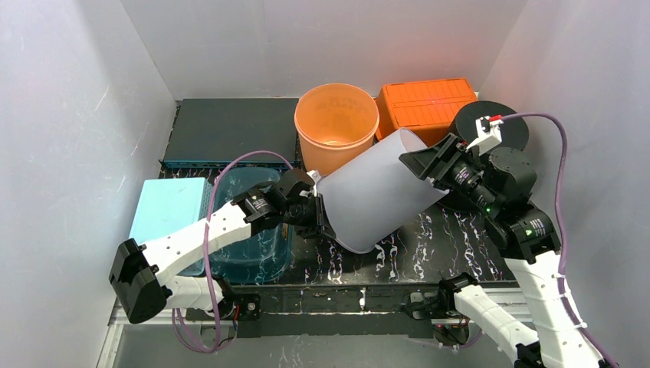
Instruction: Turn the large container upside down
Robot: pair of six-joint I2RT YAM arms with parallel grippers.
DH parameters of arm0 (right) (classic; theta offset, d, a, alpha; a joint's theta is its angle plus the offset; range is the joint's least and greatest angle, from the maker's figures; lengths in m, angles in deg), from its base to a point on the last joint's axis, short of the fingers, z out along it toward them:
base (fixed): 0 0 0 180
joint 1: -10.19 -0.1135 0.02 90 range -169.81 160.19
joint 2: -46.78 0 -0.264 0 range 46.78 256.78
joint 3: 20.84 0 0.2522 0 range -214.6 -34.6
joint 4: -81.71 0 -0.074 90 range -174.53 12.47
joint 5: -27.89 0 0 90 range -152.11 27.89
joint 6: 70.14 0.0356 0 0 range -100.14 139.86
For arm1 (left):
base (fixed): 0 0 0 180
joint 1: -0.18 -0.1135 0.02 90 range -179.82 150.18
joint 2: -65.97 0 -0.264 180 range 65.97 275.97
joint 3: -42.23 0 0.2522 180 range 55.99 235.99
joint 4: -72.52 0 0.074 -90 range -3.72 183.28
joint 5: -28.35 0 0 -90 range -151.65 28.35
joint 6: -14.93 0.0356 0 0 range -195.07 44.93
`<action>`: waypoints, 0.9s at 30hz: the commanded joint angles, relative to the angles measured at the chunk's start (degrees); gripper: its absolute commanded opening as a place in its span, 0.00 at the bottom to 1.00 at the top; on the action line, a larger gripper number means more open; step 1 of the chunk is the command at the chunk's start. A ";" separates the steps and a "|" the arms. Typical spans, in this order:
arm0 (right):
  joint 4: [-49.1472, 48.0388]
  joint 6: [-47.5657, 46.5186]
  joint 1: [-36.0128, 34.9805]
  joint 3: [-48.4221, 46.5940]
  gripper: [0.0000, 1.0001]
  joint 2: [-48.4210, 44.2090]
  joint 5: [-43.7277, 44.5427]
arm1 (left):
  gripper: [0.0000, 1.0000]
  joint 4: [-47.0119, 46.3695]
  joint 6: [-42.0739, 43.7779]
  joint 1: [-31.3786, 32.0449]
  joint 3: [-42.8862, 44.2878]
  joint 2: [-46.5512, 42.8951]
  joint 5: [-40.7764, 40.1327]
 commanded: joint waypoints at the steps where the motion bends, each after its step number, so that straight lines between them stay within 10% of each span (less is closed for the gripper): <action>1: 1.53 0.38 -1.61 -1.29 0.73 1.47 -10.64 | 0.00 -11.02 -0.55 1.44 -0.36 -0.39 2.76; 27: 6.43 -7.67 -1.64 -7.69 0.74 8.27 -12.58 | 0.06 -8.12 1.23 3.18 -4.55 -3.31 -1.53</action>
